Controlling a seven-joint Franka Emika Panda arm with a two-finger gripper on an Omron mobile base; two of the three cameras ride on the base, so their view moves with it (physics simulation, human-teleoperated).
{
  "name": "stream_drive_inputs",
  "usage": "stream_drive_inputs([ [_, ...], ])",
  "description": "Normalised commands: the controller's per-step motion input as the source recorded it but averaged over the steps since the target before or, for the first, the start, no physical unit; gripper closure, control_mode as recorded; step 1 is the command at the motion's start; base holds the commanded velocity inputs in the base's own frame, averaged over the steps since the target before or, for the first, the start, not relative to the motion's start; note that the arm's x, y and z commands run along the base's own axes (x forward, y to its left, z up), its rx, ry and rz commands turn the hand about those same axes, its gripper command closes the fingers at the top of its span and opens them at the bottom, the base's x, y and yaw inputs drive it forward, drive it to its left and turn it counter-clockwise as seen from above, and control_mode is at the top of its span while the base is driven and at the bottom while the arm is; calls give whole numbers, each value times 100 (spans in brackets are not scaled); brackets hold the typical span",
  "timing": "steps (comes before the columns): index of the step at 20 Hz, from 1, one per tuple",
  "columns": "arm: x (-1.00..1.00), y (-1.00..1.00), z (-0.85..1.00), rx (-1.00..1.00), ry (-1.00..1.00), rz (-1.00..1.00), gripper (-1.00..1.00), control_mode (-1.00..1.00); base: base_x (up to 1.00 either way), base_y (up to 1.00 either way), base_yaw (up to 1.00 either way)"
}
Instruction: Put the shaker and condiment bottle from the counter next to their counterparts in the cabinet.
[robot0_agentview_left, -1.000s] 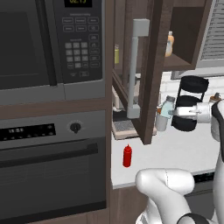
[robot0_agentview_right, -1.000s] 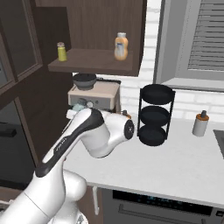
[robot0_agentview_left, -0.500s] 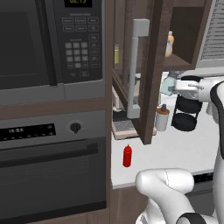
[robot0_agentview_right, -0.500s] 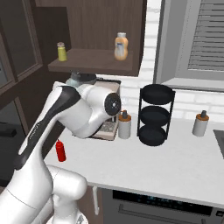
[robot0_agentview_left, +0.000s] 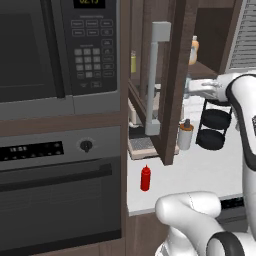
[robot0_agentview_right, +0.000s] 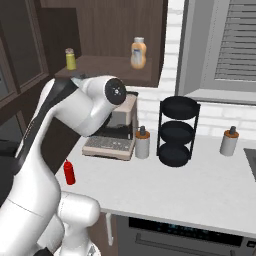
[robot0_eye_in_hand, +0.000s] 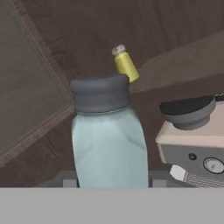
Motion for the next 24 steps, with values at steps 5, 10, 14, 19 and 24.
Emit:
stream_drive_inputs([
  [5, 35, 1, 22, -9, -1, 0, 100, -100, 0, 0, 0],
  [10, 50, 1, 1, -10, -3, 0, 100, -100, 0, 0, 0],
  [14, 23, 2, 6, -10, -13, -5, 100, -100, 0, 0, 0],
  [19, 24, 31, 1, -11, -10, -5, 100, -100, 0, 0, 0],
  [24, 51, 41, 0, -7, 0, -8, 100, -100, 0, 0, 0],
])
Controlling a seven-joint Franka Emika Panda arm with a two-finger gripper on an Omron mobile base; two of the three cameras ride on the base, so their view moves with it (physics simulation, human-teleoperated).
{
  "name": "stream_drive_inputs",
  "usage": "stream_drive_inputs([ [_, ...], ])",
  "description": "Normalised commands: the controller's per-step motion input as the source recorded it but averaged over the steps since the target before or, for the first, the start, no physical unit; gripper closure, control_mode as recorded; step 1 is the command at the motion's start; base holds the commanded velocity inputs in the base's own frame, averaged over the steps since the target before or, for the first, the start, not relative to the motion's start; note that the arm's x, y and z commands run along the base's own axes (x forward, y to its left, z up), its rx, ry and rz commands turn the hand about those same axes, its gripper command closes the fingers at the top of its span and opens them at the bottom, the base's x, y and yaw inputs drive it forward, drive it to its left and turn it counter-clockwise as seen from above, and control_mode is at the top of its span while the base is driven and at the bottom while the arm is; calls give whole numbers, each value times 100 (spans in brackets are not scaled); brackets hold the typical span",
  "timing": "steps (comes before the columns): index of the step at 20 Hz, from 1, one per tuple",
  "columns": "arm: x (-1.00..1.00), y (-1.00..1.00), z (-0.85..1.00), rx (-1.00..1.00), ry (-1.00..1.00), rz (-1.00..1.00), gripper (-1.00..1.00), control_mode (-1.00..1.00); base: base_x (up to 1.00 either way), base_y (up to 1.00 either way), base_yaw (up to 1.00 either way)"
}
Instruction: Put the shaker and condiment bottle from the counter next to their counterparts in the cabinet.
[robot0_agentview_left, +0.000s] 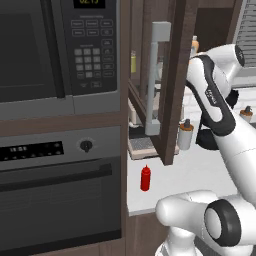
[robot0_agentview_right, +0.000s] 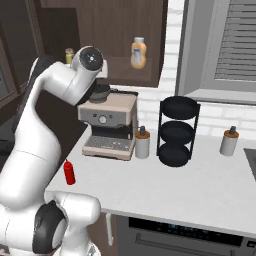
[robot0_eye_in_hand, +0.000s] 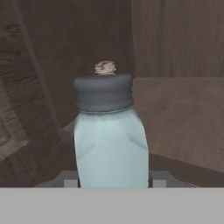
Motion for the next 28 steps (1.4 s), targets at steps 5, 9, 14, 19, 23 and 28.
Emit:
stream_drive_inputs([
  [5, 65, 6, 0, -1, 0, -5, 100, -100, 0, 0, 0],
  [9, 50, 0, -3, 0, -3, 0, 100, -100, 0, 0, 0],
  [14, 52, 0, -25, 0, -1, 0, 100, -100, 0, 0, 0],
  [19, 44, 0, -15, 0, -3, 0, 100, -100, 0, 0, 0],
  [23, 31, 1, -27, 0, 0, 0, 100, -100, 0, 0, 0],
  [28, 23, 0, -30, 0, -2, 0, 100, -100, 0, 0, 0],
])
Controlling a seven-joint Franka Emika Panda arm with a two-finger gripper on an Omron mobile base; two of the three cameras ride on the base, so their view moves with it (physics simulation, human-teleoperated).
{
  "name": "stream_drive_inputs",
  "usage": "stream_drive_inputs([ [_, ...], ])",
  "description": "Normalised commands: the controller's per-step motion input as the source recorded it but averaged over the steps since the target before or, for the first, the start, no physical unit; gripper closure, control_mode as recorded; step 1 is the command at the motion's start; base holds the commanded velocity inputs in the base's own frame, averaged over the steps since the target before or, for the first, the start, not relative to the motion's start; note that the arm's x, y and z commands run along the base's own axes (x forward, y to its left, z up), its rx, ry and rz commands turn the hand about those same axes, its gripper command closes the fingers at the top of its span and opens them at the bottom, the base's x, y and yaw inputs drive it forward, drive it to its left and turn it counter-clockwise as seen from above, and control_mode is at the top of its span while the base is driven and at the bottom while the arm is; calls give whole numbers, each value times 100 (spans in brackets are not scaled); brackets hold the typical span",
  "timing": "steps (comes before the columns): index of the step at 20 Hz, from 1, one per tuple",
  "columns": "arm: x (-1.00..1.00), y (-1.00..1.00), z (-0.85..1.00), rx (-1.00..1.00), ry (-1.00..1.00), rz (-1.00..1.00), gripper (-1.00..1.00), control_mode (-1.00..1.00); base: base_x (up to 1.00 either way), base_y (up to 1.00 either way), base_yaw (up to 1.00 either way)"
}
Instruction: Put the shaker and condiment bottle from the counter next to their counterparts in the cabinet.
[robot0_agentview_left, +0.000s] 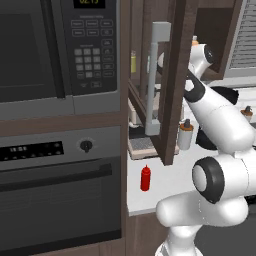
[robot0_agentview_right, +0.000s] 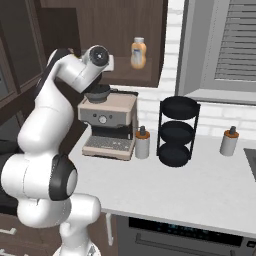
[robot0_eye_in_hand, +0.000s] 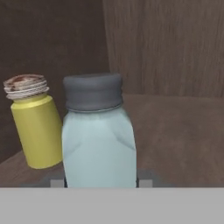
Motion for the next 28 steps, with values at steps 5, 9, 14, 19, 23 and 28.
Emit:
stream_drive_inputs([
  [5, 31, 3, -24, 0, -2, 0, 100, -100, 0, 0, 0],
  [9, 30, 6, -24, 0, 0, 0, 100, -100, 0, 0, 0],
  [14, 23, 6, -33, 0, 0, 0, -100, -100, 0, 0, 0],
  [19, 20, 5, -33, 0, -2, 0, -100, -100, 0, 0, 0],
  [23, 8, 0, -14, 0, -2, 2, -100, -100, 0, 0, 0],
  [28, 0, -9, -1, 0, -1, 2, -100, -100, 0, 0, 0],
])
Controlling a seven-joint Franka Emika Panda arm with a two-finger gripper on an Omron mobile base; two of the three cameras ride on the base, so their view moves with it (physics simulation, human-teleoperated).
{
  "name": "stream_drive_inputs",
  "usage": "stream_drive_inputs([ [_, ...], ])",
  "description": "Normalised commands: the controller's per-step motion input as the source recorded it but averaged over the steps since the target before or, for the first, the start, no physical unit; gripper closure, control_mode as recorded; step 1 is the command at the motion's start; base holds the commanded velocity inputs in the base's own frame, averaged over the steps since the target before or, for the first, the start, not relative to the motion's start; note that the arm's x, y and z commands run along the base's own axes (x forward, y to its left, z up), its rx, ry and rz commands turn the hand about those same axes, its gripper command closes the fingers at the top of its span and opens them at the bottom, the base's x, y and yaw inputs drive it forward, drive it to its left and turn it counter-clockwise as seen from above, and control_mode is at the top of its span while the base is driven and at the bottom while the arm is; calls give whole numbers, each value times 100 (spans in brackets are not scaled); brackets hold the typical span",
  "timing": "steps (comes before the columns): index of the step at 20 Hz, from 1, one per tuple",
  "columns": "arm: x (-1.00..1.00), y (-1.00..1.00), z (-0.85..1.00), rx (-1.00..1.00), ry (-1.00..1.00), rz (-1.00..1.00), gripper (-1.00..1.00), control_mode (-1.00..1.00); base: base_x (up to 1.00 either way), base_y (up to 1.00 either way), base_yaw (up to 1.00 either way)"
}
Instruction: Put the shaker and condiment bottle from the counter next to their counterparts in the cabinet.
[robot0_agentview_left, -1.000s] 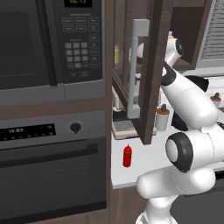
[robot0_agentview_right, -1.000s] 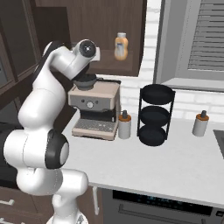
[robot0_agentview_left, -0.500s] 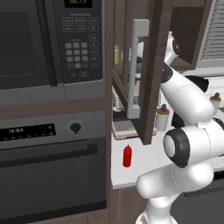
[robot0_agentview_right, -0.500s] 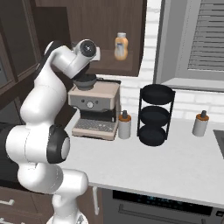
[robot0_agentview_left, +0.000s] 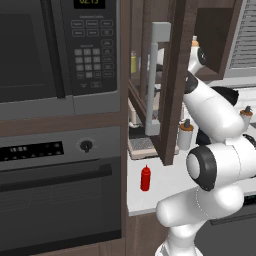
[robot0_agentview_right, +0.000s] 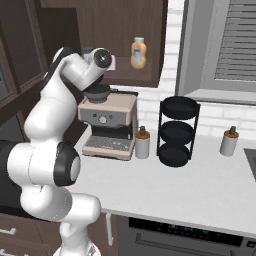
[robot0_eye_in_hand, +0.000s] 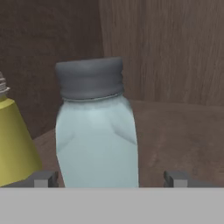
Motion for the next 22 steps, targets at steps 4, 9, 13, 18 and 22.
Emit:
stream_drive_inputs([
  [4, -8, -28, 15, 4, 0, 0, -100, -100, 0, 0, 0],
  [9, -25, -15, 19, 3, 0, 0, -100, -100, 0, 0, 0],
  [13, -42, 0, 19, 2, 0, 0, -100, -100, 0, 0, 0],
  [18, -49, -5, 19, 3, 0, 0, -100, -100, 0, 0, 0],
  [22, -58, -14, 13, 3, 0, 0, -100, -100, 0, 0, 0],
])
